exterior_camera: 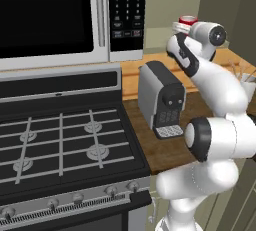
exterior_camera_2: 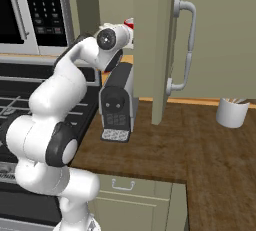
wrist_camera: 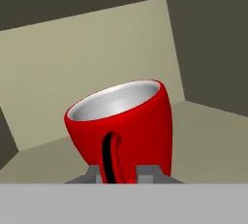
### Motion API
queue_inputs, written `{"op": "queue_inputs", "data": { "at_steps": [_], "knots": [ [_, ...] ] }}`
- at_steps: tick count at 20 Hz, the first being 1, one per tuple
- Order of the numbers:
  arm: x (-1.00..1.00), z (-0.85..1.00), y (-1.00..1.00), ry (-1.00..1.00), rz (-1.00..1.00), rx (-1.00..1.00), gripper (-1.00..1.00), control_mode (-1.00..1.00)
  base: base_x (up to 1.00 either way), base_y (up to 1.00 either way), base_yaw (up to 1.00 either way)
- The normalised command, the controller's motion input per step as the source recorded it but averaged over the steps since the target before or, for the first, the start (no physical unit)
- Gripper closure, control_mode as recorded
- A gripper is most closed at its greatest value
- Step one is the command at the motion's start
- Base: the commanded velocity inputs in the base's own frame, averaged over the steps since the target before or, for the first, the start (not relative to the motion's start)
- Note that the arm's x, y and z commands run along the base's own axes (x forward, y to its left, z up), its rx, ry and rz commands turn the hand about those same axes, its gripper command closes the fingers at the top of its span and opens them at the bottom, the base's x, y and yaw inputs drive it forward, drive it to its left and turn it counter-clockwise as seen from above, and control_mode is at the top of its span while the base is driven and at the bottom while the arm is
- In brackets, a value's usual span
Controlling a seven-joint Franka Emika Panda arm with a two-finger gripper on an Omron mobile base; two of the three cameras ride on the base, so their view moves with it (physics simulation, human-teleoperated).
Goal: Gather all objects into one cabinet and sort the glasses and bowls to opposite sides.
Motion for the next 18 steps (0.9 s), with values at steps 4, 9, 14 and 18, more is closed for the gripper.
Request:
{"op": "queue_inputs", "data": {
  "at_steps": [4,9,14,18],
  "knots": [
    [-0.97,0.31,0.46,0.01,0.0,-0.01,1.0,-1.0,0.0,0.0,0.0],
    [-0.89,0.46,0.36,0.04,0.0,-0.01,1.0,-1.0,0.0,0.0,0.0],
    [-0.8,0.38,0.28,0.09,0.0,0.0,1.0,-1.0,0.0,0.0,0.0],
    [-0.96,0.31,0.17,0.14,0.0,0.0,1.0,-1.0,0.0,0.0,0.0]
  ]
}}
